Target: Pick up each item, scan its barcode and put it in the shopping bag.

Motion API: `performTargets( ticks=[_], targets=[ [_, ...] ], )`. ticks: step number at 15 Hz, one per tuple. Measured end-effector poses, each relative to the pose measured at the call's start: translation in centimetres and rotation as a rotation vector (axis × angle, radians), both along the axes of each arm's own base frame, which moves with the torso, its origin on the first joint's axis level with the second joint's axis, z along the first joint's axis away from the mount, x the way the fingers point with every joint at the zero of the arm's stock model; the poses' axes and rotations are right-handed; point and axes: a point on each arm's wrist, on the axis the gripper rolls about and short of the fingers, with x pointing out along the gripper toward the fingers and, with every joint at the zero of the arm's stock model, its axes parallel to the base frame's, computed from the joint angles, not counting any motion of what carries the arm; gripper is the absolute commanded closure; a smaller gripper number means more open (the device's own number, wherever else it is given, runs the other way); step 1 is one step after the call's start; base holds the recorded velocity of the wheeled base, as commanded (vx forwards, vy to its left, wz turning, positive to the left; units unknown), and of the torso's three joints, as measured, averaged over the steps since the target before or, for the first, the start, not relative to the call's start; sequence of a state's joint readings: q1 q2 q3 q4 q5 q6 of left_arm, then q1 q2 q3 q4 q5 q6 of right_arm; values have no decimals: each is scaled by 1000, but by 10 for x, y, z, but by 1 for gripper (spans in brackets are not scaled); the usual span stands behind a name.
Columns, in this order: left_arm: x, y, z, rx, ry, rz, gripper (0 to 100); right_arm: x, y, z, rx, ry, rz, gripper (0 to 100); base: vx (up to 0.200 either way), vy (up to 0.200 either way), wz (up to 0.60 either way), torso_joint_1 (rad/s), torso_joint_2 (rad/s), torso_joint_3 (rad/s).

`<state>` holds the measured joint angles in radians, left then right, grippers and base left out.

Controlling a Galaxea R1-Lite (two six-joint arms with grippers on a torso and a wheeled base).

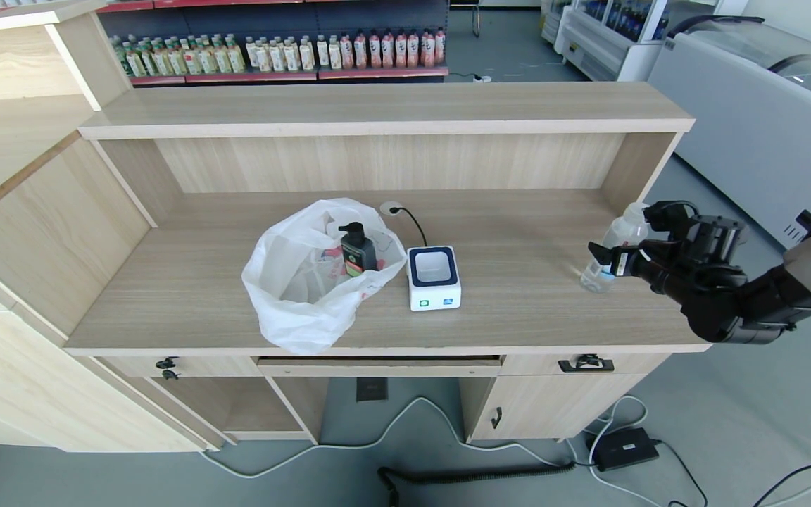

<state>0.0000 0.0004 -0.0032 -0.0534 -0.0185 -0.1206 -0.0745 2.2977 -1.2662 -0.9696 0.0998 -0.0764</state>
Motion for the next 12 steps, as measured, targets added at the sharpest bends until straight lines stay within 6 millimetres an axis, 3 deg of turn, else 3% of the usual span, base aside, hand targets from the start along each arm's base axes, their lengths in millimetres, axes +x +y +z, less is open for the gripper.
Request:
performTargets(
  ticks=[4,5,12],
  targets=[
    [0,0,0,0,0,0,0,9,3,-1,-2,-16,8,0,0,0,0,0,0,0],
    [0,0,0,0,0,0,0,10,5,-2,-2,-14,11,100,0,0,0,0,0,0],
    [0,0,0,0,0,0,0,13,6,-8,-12,-11,-13,100,0,0,0,0,0,0]
  ],
)
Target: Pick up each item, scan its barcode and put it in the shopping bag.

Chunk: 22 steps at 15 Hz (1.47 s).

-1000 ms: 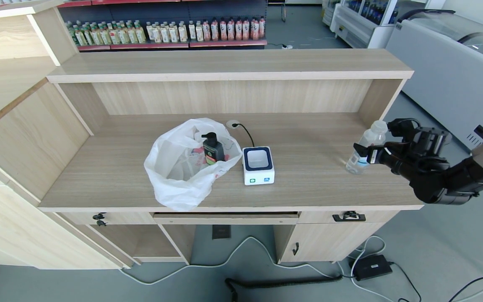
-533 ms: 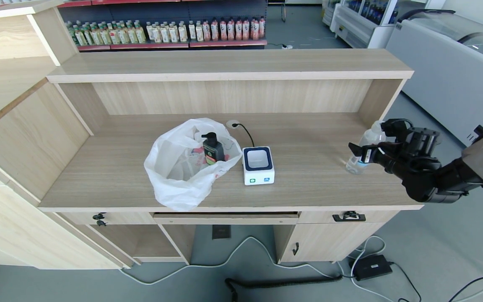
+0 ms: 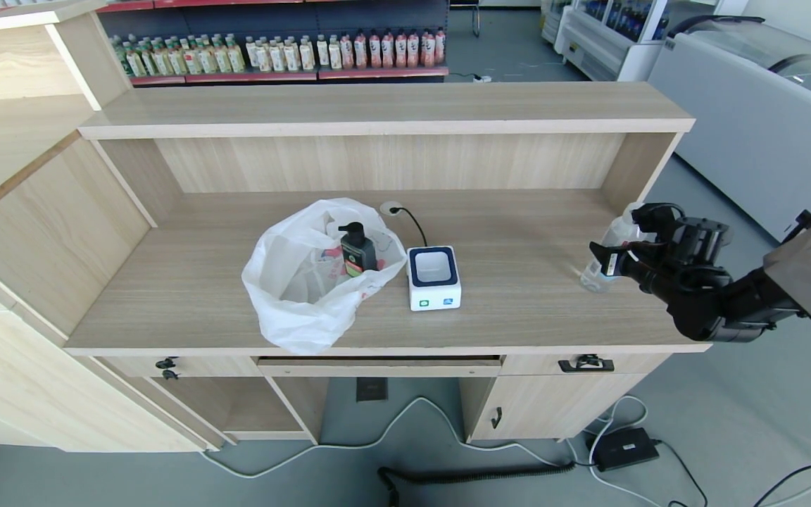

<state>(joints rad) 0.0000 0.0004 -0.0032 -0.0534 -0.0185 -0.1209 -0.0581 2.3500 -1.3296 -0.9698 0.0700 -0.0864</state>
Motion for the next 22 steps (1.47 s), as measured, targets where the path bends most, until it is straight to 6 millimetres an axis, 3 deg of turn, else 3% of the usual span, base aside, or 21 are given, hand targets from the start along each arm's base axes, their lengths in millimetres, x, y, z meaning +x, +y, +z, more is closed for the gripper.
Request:
performTargets(
  ticks=[7,10,12,14,17,19,22],
  targets=[
    [0,0,0,0,0,0,0,-3,-3,1,-42,7,-41,100,0,0,0,0,0,0],
    [0,0,0,0,0,0,0,-25,-2,20,-26,23,-21,100,0,0,0,0,0,0],
    [0,0,0,0,0,0,0,-53,1,45,23,77,39,100,0,0,0,0,0,0],
    [0,0,0,0,0,0,0,-92,7,87,102,120,154,100,0,0,0,0,0,0],
    [0,0,0,0,0,0,0,-163,20,145,293,217,488,100,0,0,0,0,0,0],
    [0,0,0,0,0,0,0,-214,35,171,418,351,681,100,0,0,0,0,0,0],
    [0,0,0,0,0,0,0,-270,67,206,438,398,906,100,0,0,0,0,0,0]
  ],
)
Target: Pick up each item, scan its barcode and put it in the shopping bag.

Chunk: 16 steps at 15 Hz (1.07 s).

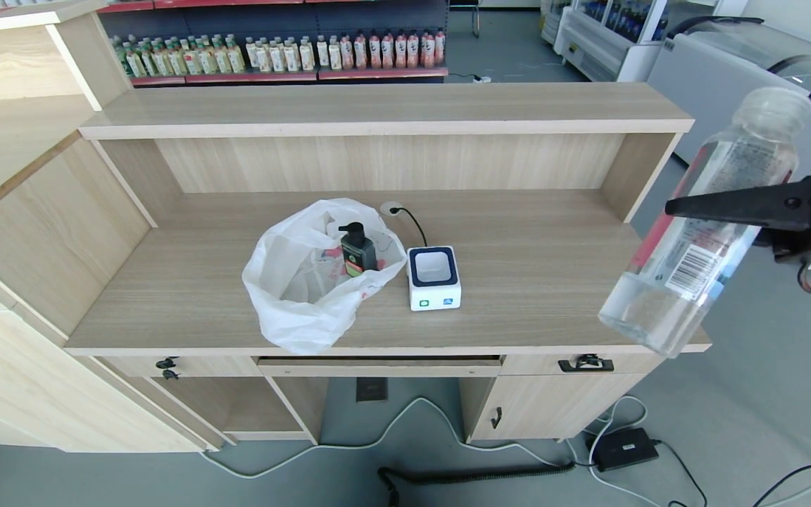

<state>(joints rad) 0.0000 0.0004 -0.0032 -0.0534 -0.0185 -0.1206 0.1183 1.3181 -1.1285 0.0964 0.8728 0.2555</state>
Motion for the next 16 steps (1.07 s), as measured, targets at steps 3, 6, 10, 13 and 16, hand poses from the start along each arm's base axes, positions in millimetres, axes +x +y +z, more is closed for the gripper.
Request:
performTargets(
  ticks=[3,6,10,13,16],
  targets=[
    [0,0,0,0,0,0,0,-39,19,16,15,-53,147,100,0,0,0,0,0,0],
    [0,0,0,0,0,0,0,-60,24,19,22,-75,216,100,0,0,0,0,0,0],
    [0,0,0,0,0,0,0,-71,27,14,13,-94,260,100,0,0,0,0,0,0],
    [0,0,0,0,0,0,0,-75,28,7,3,-55,275,100,0,0,0,0,0,0],
    [0,0,0,0,0,0,0,-78,30,10,7,-55,301,100,0,0,0,0,0,0]
  ],
)
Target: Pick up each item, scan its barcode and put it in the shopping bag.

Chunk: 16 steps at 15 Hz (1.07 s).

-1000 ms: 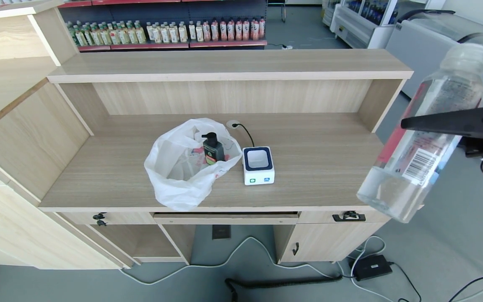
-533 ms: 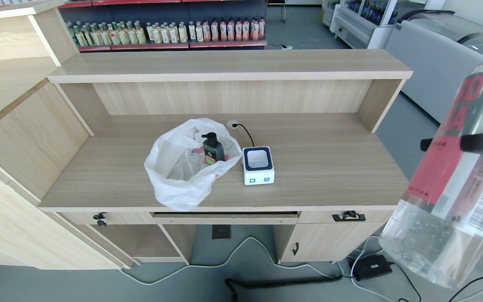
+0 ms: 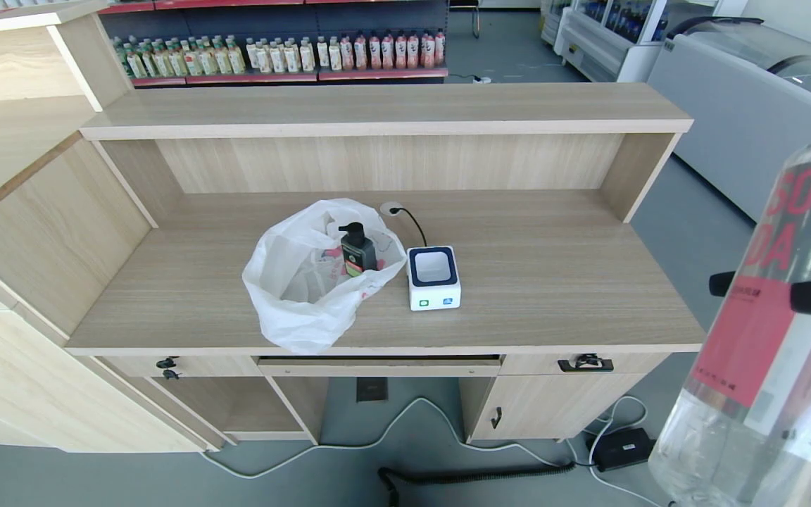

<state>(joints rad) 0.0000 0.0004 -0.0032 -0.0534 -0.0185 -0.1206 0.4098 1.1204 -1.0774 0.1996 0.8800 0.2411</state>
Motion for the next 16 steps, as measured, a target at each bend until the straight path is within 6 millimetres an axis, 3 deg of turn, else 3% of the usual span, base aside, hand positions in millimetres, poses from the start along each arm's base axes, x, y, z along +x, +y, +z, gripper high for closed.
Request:
performTargets(
  ticks=[7,16],
  targets=[
    [0,0,0,0,0,0,0,-6,7,10,30,26,56,100,0,0,0,0,0,0],
    [0,0,0,0,0,0,0,-9,16,4,15,43,117,100,0,0,0,0,0,0]
  ],
)
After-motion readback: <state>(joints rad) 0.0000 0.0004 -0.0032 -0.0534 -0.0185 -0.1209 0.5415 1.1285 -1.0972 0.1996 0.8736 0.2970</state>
